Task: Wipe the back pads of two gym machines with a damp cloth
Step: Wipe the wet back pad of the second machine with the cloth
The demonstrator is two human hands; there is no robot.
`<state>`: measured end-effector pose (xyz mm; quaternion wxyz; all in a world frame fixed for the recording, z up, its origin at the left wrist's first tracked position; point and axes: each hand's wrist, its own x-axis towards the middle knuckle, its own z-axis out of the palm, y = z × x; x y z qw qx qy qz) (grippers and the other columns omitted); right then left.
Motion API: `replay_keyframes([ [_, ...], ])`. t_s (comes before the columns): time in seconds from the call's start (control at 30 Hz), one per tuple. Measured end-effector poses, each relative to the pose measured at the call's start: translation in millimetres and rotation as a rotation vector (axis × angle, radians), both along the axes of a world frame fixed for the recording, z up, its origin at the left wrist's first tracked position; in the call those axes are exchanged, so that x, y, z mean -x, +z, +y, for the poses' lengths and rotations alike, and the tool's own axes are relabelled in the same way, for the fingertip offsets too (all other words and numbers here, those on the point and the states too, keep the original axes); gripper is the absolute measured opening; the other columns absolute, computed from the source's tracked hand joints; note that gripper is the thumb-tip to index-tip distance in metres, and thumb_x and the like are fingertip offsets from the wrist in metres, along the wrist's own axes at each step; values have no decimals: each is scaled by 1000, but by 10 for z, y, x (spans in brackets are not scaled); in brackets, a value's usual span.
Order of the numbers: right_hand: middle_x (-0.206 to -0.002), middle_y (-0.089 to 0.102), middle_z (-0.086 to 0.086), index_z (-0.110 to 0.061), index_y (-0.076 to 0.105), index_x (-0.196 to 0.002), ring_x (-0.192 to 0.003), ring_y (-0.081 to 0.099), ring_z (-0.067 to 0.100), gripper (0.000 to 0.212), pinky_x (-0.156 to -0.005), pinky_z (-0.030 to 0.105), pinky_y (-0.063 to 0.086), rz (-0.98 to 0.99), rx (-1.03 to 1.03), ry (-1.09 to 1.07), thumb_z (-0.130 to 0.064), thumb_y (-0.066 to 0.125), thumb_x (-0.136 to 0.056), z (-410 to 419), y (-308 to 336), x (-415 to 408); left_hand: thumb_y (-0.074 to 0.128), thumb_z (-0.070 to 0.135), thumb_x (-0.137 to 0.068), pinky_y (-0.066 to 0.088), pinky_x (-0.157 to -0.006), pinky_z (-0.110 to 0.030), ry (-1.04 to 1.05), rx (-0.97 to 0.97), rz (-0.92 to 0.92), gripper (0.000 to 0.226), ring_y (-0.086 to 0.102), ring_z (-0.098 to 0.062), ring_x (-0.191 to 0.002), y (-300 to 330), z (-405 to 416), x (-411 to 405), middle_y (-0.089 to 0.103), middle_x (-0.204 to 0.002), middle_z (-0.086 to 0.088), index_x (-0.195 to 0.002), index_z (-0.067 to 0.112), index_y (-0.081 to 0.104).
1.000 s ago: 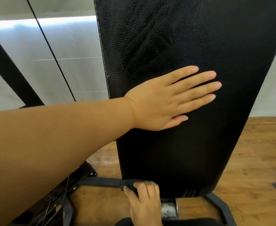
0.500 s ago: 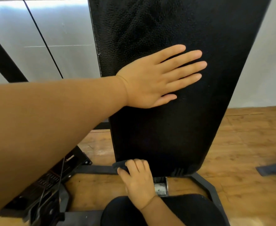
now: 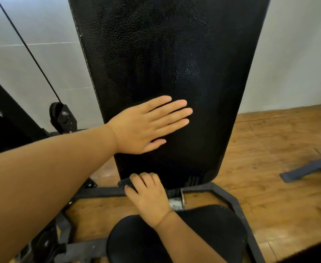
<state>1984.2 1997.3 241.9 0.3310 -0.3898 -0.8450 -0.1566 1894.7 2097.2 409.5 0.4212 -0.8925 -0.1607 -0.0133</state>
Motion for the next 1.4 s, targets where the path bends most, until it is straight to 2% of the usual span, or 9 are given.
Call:
replay_keyframes([
  [0.2, -110, 46, 8, -16, 68, -84, -90, 48, 23, 16, -81, 36, 39, -55, -21, 38, -12, 52, -84, 21, -122, -48, 18, 40, -97, -2, -117, -44, -21, -10, -4, 64, 6, -31, -144, -15, 13, -6, 10, -157, -12, -150, 5, 9],
  [0.6, -109, 61, 5, -20, 72, -82, -95, 48, 26, 32, -88, 38, 34, -607, -7, 109, -15, 41, -81, 56, -193, -1435, 20, 40, -99, -2, -118, -44, -35, -6, -11, 64, 4, -31, -145, -29, 30, 17, 7, -158, -12, -151, 5, 8],
  [0.7, -110, 61, 4, -21, 74, -86, -96, 45, 27, 13, -89, 39, 32, -759, 1, 222, -24, 66, -76, 130, -81, -1587, 21, 40, -99, -2, -118, -43, -33, -8, -5, 64, 5, -30, -145, -17, 23, 12, 10, -158, -12, -151, 5, 8],
  [0.77, -109, 61, 4, -22, 75, -83, -96, 45, 27, 22, -89, 39, 33, -807, 25, 223, -29, 81, -62, 178, 42, -1711, 21, 39, -99, -1, -117, -43, -30, -16, 2, 64, 6, -30, -145, -16, 22, 12, 11, -158, -12, -151, 5, 8],
  [0.93, -113, 53, 7, -21, 72, -84, -99, 47, 28, 20, -90, 40, 34, -866, 31, 278, -23, 80, -66, 312, 290, -1985, 20, 39, -98, -1, -118, -44, -29, -18, -4, 64, 6, -31, -145, -30, 31, 14, 11, -158, -13, -151, 5, 10],
  [1.0, -112, 54, 7, -20, 71, -84, -97, 48, 28, 8, -89, 40, 35, -867, 0, 307, -18, 70, -76, 347, 365, -2060, 20, 39, -98, -1, -118, -44, -19, -18, 0, 63, 6, -31, -145, -36, 27, 13, 12, -158, -13, -151, 5, 11],
  [1.13, -113, 47, 10, -15, 59, -90, -96, 46, 29, 31, -87, 40, 35, -721, -106, 253, -8, 30, -98, 456, 626, -2183, 20, 39, -98, -1, -118, -44, -5, -13, 13, 64, 5, -31, -145, -32, 27, 10, 10, -158, -13, -151, 5, 9],
  [1.3, -114, 48, 10, -15, 50, -93, -99, 46, 30, 11, -88, 42, 35, -653, -157, 165, -10, 43, -86, 485, 745, -2228, 20, 39, -98, -3, -118, -44, 8, 12, -6, 64, 4, -32, -145, -48, 29, 6, 6, -157, -13, -151, 5, 11],
  [1.4, -113, 48, 11, -14, 48, -88, -96, 46, 30, 8, -85, 43, 37, -423, -169, -13, -6, 47, -85, 365, 503, -2077, 21, 39, -97, -4, -119, -43, 5, 43, -26, 63, 2, -30, -146, -33, 15, -8, 5, -157, -12, -150, 6, 12],
])
